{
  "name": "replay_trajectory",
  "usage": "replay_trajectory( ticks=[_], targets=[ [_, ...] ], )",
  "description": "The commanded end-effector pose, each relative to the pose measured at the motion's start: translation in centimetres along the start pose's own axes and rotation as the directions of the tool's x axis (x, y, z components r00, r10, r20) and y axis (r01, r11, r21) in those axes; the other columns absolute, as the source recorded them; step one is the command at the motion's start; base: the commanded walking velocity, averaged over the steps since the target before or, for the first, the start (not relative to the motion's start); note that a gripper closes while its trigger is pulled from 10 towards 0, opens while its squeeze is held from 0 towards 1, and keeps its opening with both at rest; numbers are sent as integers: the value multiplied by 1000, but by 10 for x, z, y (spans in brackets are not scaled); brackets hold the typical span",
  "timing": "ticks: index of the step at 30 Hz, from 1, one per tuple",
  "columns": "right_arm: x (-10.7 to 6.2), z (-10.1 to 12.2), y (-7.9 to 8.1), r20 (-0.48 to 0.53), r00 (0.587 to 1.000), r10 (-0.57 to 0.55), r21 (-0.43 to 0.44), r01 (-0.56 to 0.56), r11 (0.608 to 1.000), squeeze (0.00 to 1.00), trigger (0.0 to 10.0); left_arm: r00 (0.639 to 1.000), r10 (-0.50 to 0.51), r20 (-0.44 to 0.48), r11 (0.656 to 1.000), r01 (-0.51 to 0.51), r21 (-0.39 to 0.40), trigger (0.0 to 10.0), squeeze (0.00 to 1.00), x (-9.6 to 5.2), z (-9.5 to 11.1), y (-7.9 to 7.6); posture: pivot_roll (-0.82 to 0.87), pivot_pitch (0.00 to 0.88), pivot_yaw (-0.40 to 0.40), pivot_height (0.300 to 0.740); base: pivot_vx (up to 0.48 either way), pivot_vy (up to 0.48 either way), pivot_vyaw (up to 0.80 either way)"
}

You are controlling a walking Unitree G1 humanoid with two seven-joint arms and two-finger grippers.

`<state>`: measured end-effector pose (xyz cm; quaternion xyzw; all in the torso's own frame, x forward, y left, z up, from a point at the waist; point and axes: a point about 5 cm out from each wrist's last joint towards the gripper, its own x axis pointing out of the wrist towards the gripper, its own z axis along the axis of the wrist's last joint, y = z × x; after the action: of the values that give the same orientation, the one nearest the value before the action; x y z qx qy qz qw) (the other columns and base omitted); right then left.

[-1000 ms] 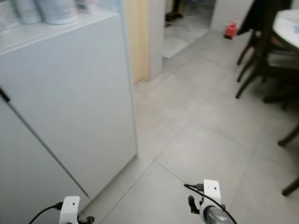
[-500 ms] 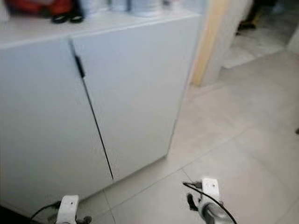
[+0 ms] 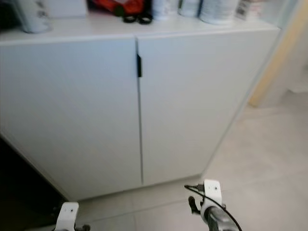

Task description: Restocking fridge

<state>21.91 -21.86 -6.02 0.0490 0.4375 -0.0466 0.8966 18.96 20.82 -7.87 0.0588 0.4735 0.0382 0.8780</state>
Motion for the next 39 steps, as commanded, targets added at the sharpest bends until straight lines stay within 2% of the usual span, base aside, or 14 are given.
replay_trajectory(
  ticks=[1, 5, 7, 13, 18, 22, 28, 31, 39],
  targets=[
    [-1, -5, -3, -11, 1000, -9, 41, 10, 999, 0, 10000, 999, -6, -33, 1000, 6, 7, 10000, 0, 0, -6, -2, -67, 0, -8, 740, 0, 0, 0],
    [-1, -5, -2, -13, 1000, 1, 38, -1, 999, 0, 10000, 1000, -10, -29, 1000, 11, 11, 10000, 0, 0, -6, -3, -73, 0, -12, 740, 0, 0, 0],
    [-1, -1, -1, -27, 999, 45, -80, -47, 996, 0, 10000, 999, -12, -34, 1000, 13, 27, 10000, 0, 0, -5, -3, -76, 10, -12, 740, 0, 0, 0],
    [0, -3, -1, -10, 1000, 14, 19, -14, 1000, 0, 10000, 999, -16, -32, 1000, 17, 26, 10000, 0, 0, -5, -2, -78, 21, -20, 740, 0, 197, 0],
    [-1, -3, -2, -10, 1000, -2, 42, 2, 999, 0, 10000, 999, -21, -36, 999, 22, 31, 10000, 0, 0, -5, -2, -71, 26, -18, 740, 0, 379, 0],
    [-1, -5, -3, -7, 999, -37, 127, 38, 991, 0, 10000, 999, -22, -40, 999, 23, 25, 10000, 0, 0, -5, -3, -67, 24, -20, 740, 0, 378, 0],
    [-1, -5, -6, 3, 998, -57, 123, 56, 991, 0, 10000, 999, -23, -47, 999, 24, 25, 10000, 0, 0, -6, -4, -58, 27, -29, 740, 0, 376, 133],
    [-1, -7, -6, -4, 997, -71, 187, 70, 980, 0, 10000, 999, -23, -49, 1000, 24, 20, 10000, 0, 0, -7, -4, -60, 24, -31, 740, 0, 377, 533],
    [-2, -10, -7, -7, 995, -96, 238, 94, 967, 0, 10000, 998, -28, -52, 999, 29, 21, 10000, 0, -1, -8, -5, -63, 11, -39, 740, 0, 375, 0]
  ],
)
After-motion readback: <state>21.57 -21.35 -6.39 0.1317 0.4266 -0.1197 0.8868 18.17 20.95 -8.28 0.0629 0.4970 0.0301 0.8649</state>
